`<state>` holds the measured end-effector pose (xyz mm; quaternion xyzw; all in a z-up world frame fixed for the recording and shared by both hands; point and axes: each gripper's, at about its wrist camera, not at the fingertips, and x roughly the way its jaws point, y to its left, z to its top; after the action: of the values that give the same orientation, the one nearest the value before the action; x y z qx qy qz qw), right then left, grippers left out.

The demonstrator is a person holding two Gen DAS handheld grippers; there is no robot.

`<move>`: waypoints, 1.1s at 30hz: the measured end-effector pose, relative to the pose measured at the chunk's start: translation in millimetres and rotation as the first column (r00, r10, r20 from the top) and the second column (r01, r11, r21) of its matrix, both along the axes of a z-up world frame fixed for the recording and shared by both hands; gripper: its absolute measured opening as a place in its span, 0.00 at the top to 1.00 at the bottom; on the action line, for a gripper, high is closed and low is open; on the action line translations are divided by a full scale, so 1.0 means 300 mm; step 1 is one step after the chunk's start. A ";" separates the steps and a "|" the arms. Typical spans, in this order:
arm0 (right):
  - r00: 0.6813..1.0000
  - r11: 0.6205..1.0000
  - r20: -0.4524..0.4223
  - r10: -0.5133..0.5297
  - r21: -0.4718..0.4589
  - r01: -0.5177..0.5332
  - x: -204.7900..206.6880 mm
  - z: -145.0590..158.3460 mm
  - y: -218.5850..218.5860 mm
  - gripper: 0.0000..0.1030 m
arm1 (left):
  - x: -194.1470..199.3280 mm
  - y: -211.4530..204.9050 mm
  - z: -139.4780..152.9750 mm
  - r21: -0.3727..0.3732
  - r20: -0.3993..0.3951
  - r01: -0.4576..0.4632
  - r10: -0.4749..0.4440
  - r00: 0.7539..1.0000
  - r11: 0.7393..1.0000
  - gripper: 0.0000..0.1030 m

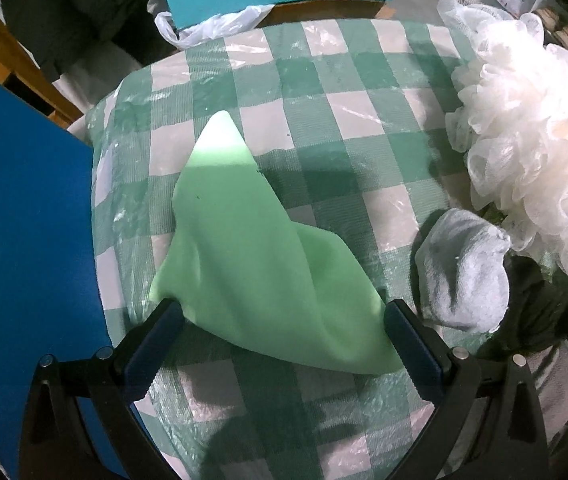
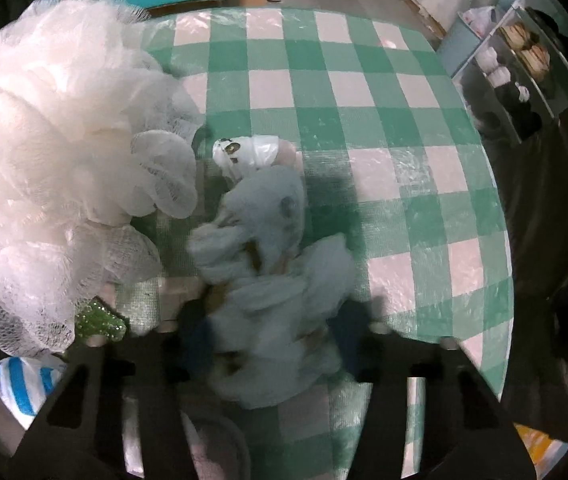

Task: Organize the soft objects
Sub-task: 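Grasp the light green cloth with the left gripper while the right grasps the grey socks, then lift the green cloth and grey socks and carry both toward the cardboard box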

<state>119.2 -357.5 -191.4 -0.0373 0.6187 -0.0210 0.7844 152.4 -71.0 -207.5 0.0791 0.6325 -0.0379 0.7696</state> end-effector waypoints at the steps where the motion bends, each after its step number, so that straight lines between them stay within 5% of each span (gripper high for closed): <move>1: 1.000 1.000 0.003 -0.007 0.008 0.007 0.001 0.006 -0.008 0.64 | 0.001 0.001 0.002 0.003 0.009 0.001 -0.001 1.000 1.000 0.07; 5: 0.999 0.999 0.022 -0.025 0.028 0.025 0.007 0.039 -0.024 0.68 | -0.008 -0.004 0.023 0.044 0.042 0.022 -0.024 0.999 0.999 0.33; 10: 0.998 0.999 0.055 -0.025 0.044 0.023 -0.004 0.080 -0.009 0.71 | -0.014 -0.001 0.037 -0.012 0.032 0.041 -0.041 0.999 0.999 0.87; 16: 0.995 0.998 0.093 -0.022 0.066 0.016 -0.028 0.140 0.012 0.72 | -0.072 -0.001 0.090 -0.079 0.037 0.029 -0.026 0.999 0.996 0.93; 33: 0.979 0.994 0.203 0.015 0.106 -0.038 -0.121 0.342 0.087 0.72 | -0.204 -0.035 0.302 -0.114 0.153 0.082 -0.064 0.986 0.990 0.93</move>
<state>83.0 -331.3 -88.8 -0.0002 0.5358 0.0198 0.8441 91.3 -81.4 -117.0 0.0586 0.5667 -0.0979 0.8160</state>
